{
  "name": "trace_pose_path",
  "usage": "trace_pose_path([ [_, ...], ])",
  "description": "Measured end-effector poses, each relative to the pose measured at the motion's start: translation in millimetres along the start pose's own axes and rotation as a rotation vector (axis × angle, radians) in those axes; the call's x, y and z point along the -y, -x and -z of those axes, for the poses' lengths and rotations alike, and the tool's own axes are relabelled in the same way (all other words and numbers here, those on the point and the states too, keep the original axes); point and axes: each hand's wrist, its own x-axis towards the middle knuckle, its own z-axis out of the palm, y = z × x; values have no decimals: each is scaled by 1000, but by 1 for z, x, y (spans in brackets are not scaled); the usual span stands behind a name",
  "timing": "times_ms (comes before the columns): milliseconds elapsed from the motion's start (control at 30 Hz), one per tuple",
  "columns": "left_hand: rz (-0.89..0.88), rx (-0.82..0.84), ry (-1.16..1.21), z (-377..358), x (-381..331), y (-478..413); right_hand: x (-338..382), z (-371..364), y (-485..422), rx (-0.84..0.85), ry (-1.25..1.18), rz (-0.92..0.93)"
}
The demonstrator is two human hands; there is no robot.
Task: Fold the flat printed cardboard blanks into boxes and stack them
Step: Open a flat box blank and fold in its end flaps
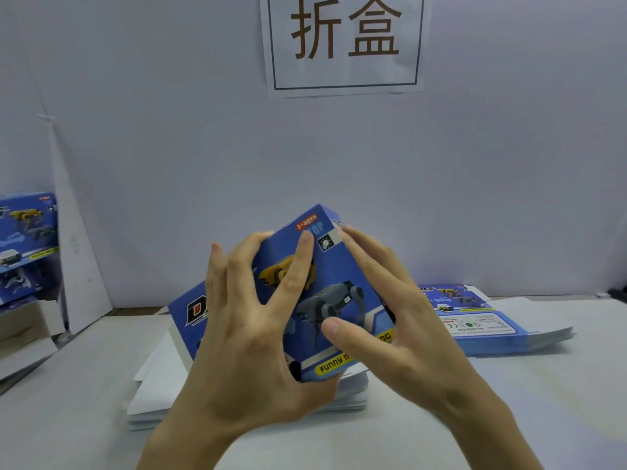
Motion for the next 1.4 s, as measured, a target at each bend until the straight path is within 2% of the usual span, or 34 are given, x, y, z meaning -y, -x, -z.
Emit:
trace_pose_path([
  [133, -3, 40, 6, -1, 5, 0, -1, -3, 1, 36, 115, 0],
  [267, 5, 23, 12, 5, 13, 0, -2, 6, 2, 54, -71, -17],
  [367, 63, -10, 75, 8, 14, 0, -2, 17, 3, 56, 67, 46],
  [600, 85, -67, 56, 5, 12, 1, -6, 0, 1, -4, 62, 57],
  [700, 46, -49, 65, 4, 19, 2, -5, -2, -1, -12, -31, 3],
  [800, -59, -46, -52, 3, 26, 1, -7, -7, -2, -10, -241, -138],
  [867, -44, -58, -107, 0, 27, 1, -9, -7, -4, -111, -270, -221],
  [933, 98, -85, -81, -7, 26, 2, -10, -5, -8, -293, -296, -263],
  [1000, 368, -143, 107, -13, 21, 2, -12, -7, -10, -458, -316, -278],
  [1067, 679, -213, 399, -17, 17, 1, -14, -11, -9, -553, -347, -290],
  [1167, 1025, -207, 956, -21, 27, -2, -15, -16, -9, -529, -409, -325],
  [1200, 1084, -200, 1129, -21, 31, -3, -16, -17, -9, -504, -421, -345],
  [1267, 1121, -298, 1321, -20, 37, -5, -18, -16, -10, -479, -441, -382],
  [1333, 1128, -431, 1394, -21, 42, -5, -23, -10, -11, -470, -495, -406],
  [1400, 1129, -467, 1412, -22, 43, -5, -26, -3, -11, -430, -521, -434],
])
